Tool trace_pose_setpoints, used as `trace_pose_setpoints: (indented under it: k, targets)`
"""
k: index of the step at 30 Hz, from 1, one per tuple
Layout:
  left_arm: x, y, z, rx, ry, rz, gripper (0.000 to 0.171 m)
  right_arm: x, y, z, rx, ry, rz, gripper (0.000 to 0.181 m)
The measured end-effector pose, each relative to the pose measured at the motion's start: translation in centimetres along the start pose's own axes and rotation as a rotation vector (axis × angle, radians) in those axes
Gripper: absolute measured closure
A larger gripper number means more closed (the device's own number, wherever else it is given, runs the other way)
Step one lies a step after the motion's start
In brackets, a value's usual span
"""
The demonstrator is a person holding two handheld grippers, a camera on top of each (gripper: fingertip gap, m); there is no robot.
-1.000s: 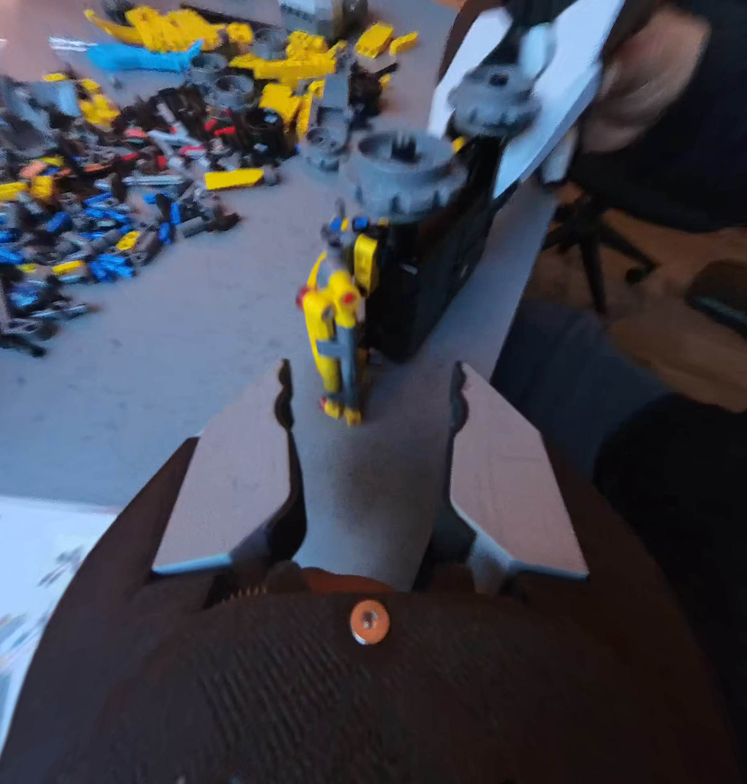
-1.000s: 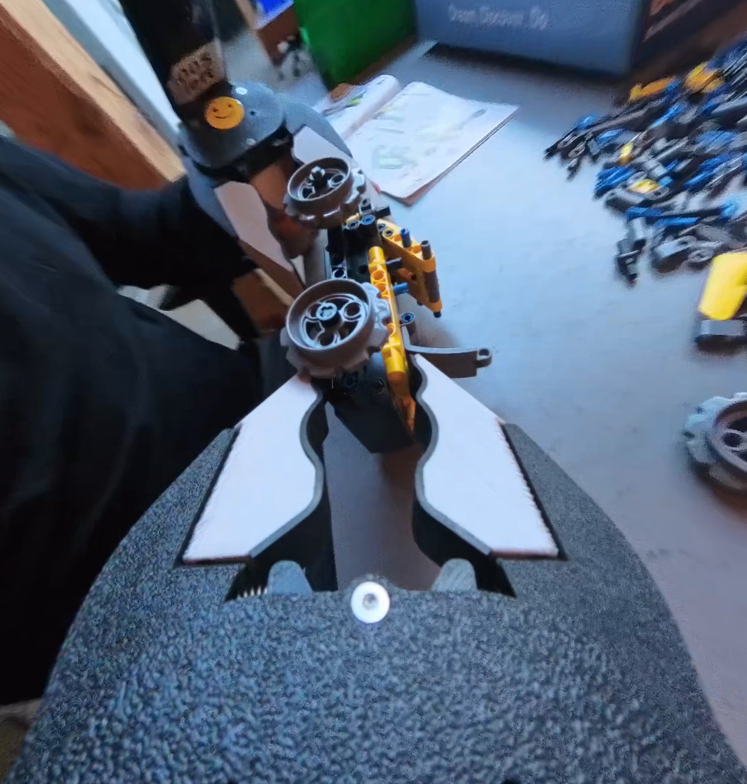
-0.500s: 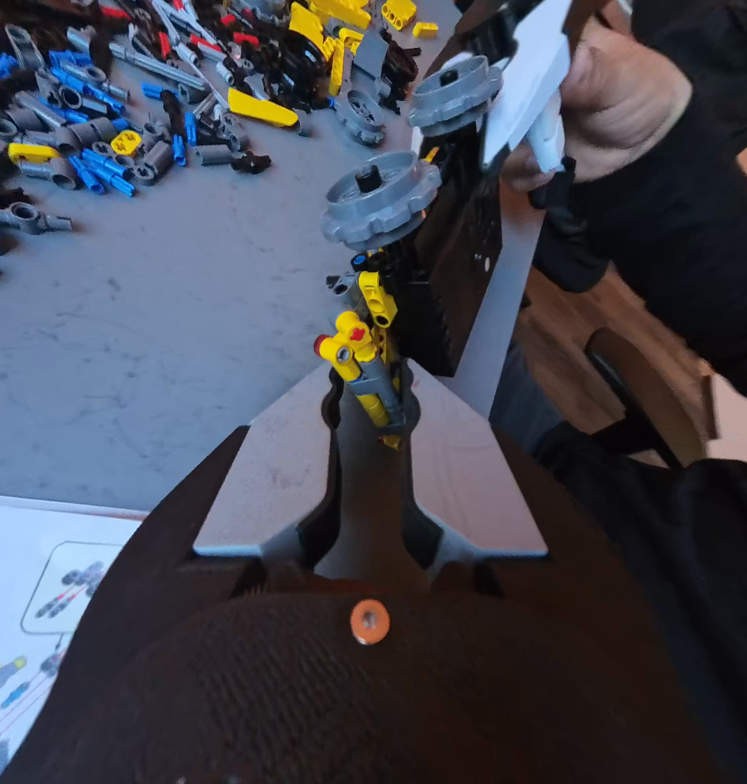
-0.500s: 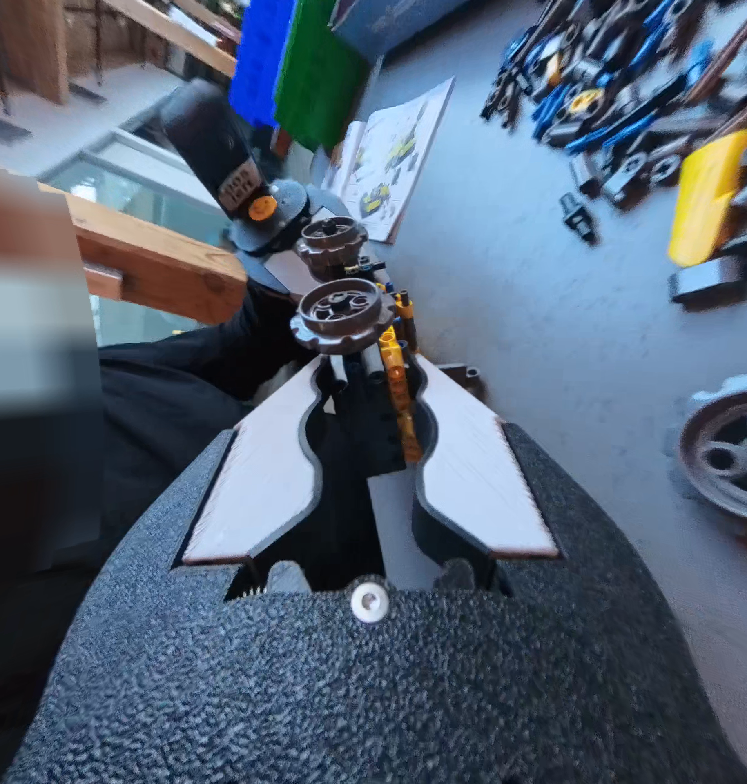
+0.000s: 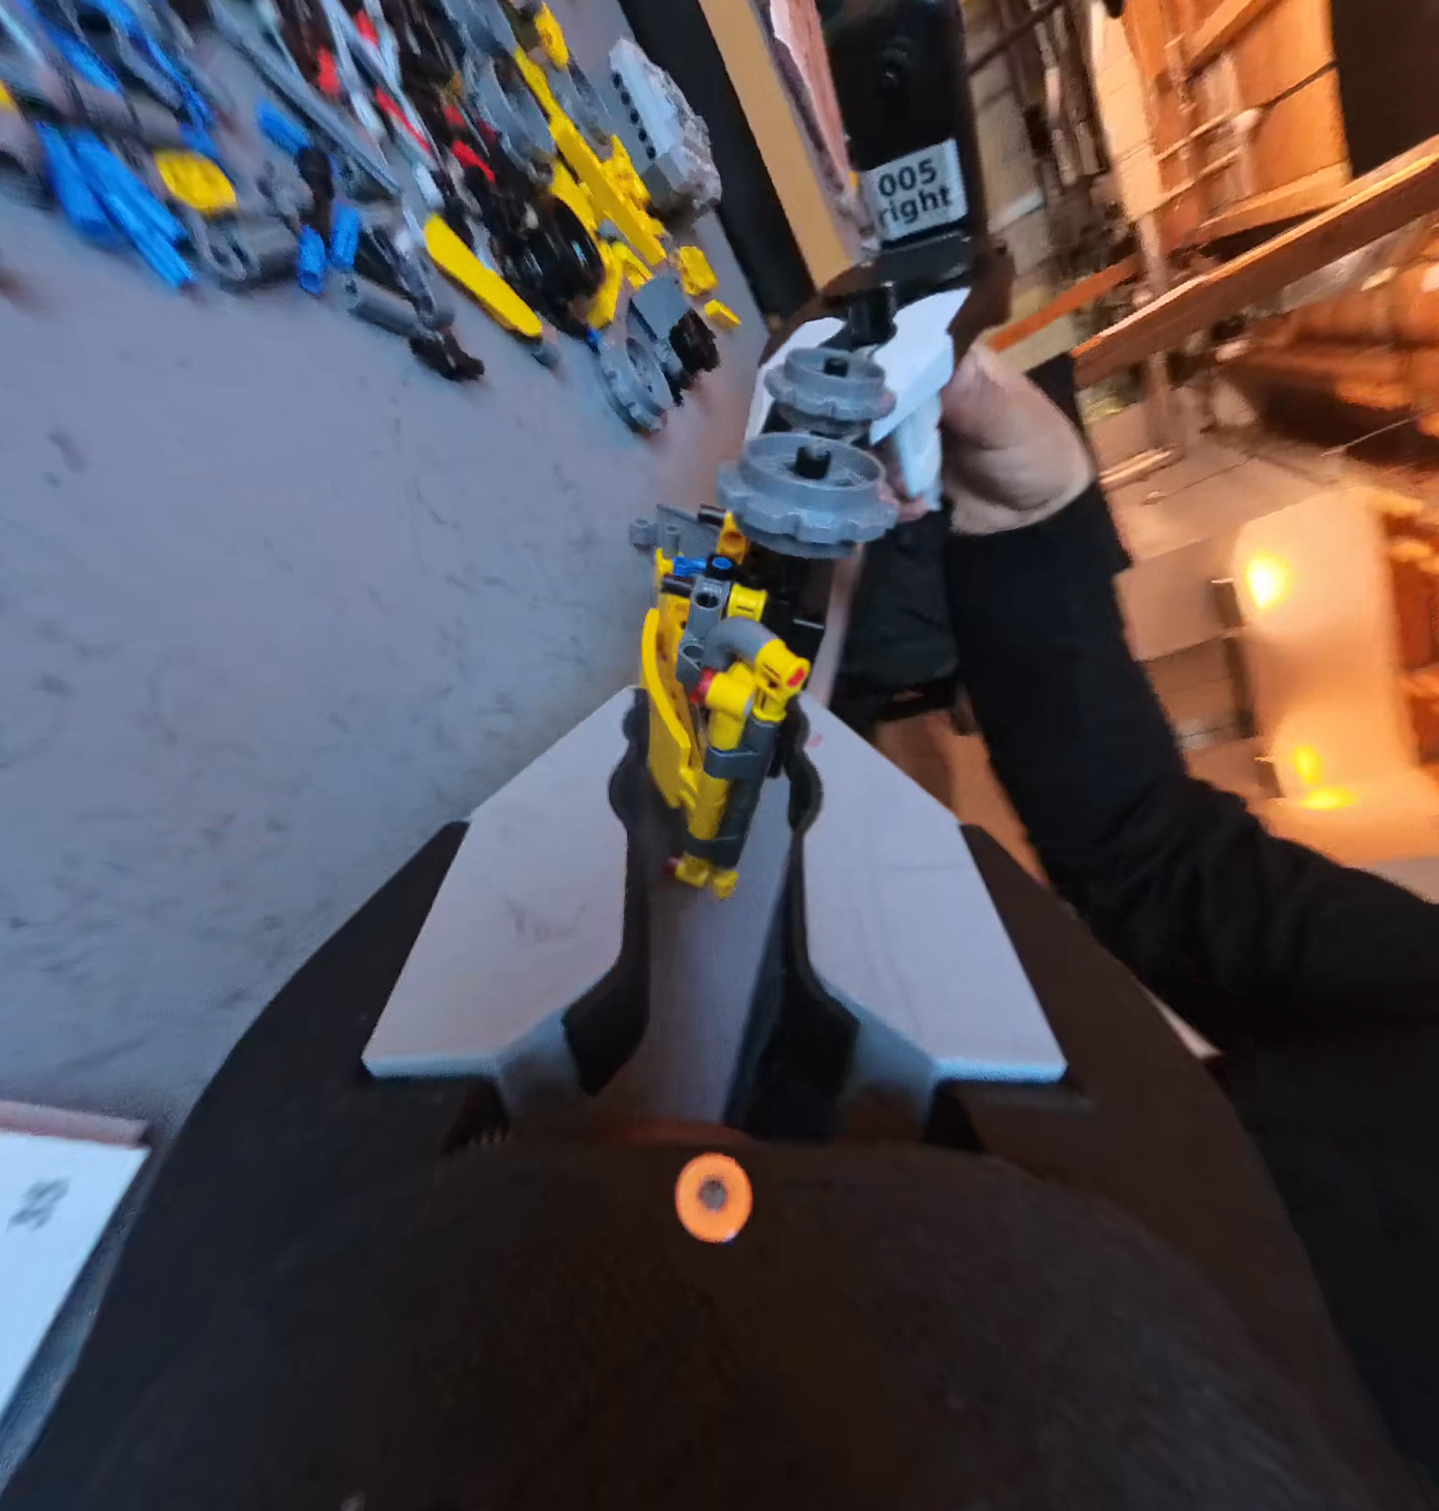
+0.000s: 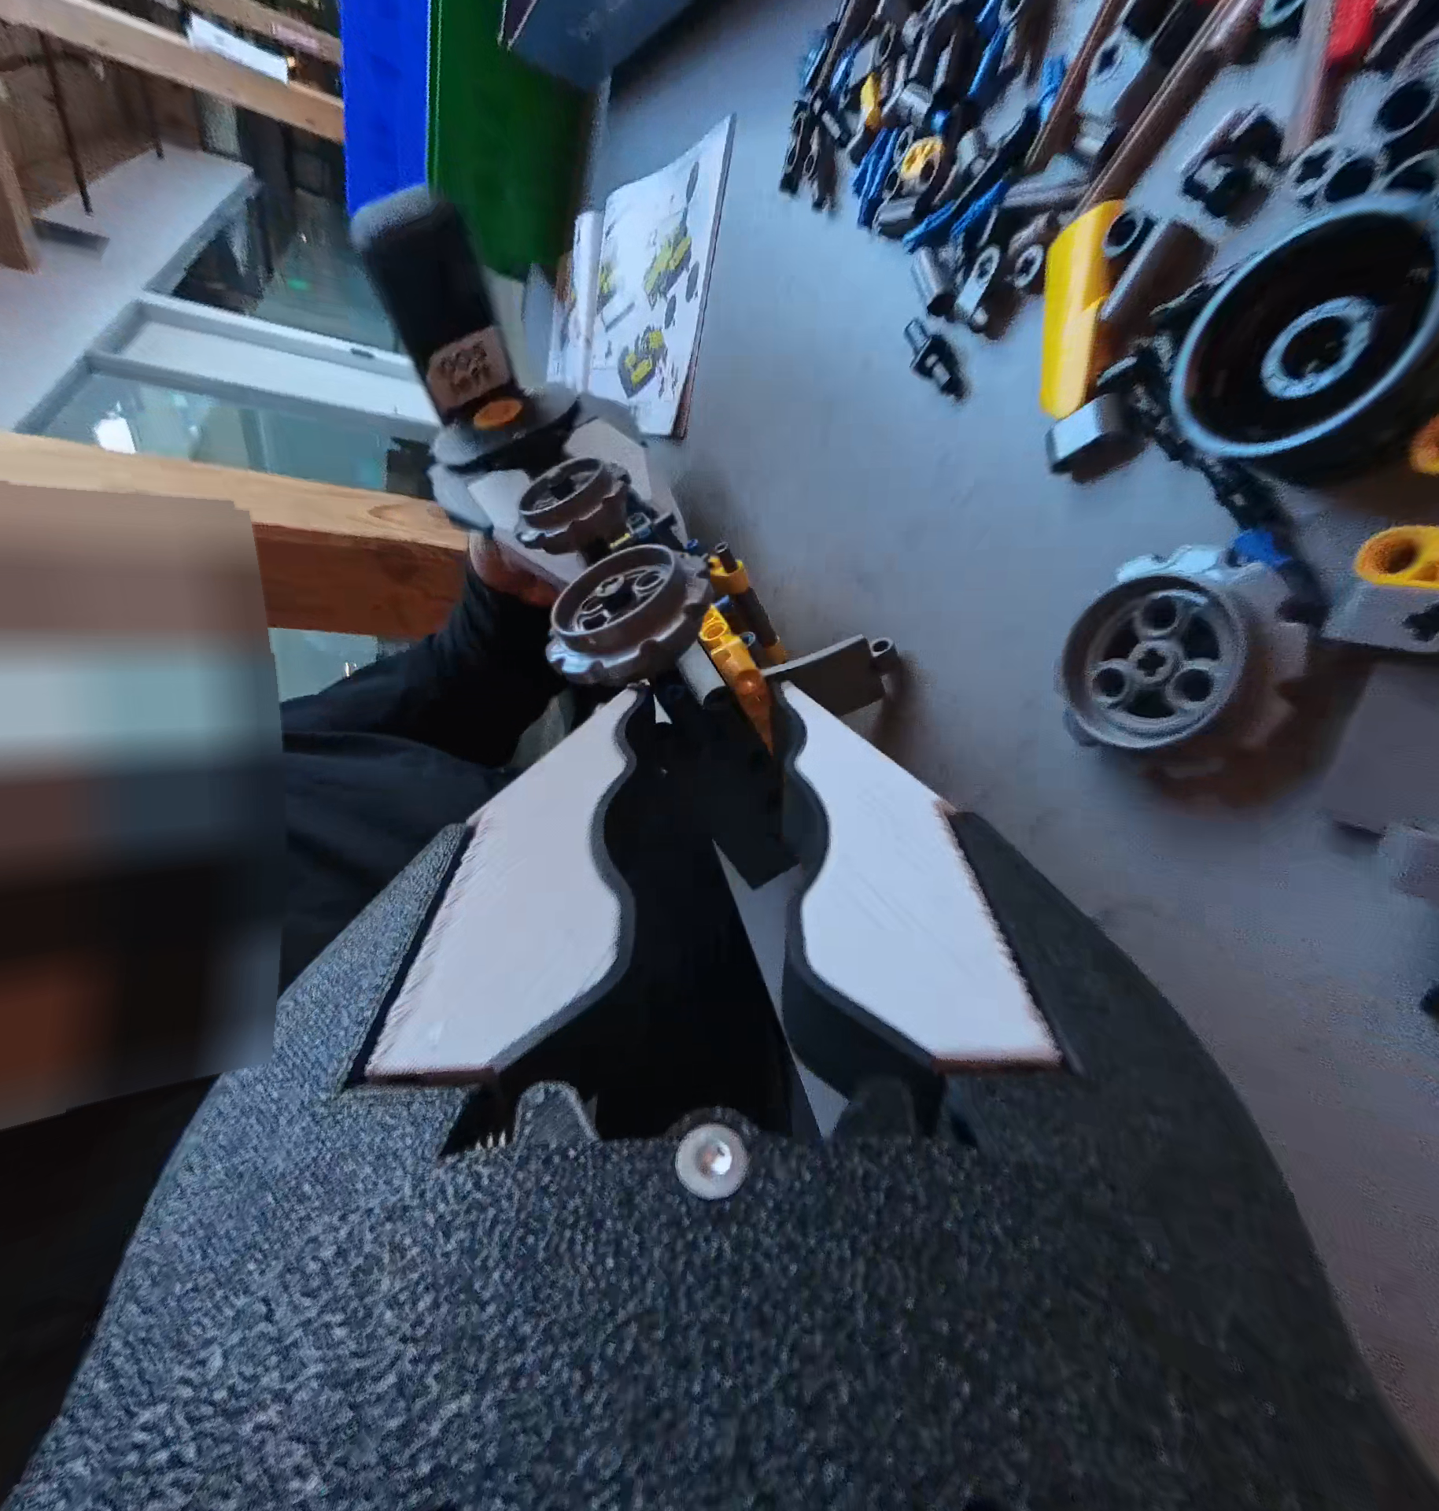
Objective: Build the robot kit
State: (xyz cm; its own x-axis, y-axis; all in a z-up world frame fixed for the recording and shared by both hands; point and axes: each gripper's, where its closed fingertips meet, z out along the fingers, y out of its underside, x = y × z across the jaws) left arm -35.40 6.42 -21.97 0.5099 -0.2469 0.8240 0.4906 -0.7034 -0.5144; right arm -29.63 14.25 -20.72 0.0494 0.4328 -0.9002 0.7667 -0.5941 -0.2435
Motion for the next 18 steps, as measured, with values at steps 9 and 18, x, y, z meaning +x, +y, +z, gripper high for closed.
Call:
trace_pose_setpoints:
  k: [9, 18]
  targets:
    - [0.5, -1.0, -2.5, 0.252, -0.463, 0.524, 0.097, 0.2, -2.0, 0.6, -0.035, -0.024, 0.067, 0.152]
    - [0.8, 5.3, -1.6, 0.156, -0.539, 0.858, 0.095, 0.4, -3.4, 1.5, -0.029, 0.019, 0.062, 0.149]
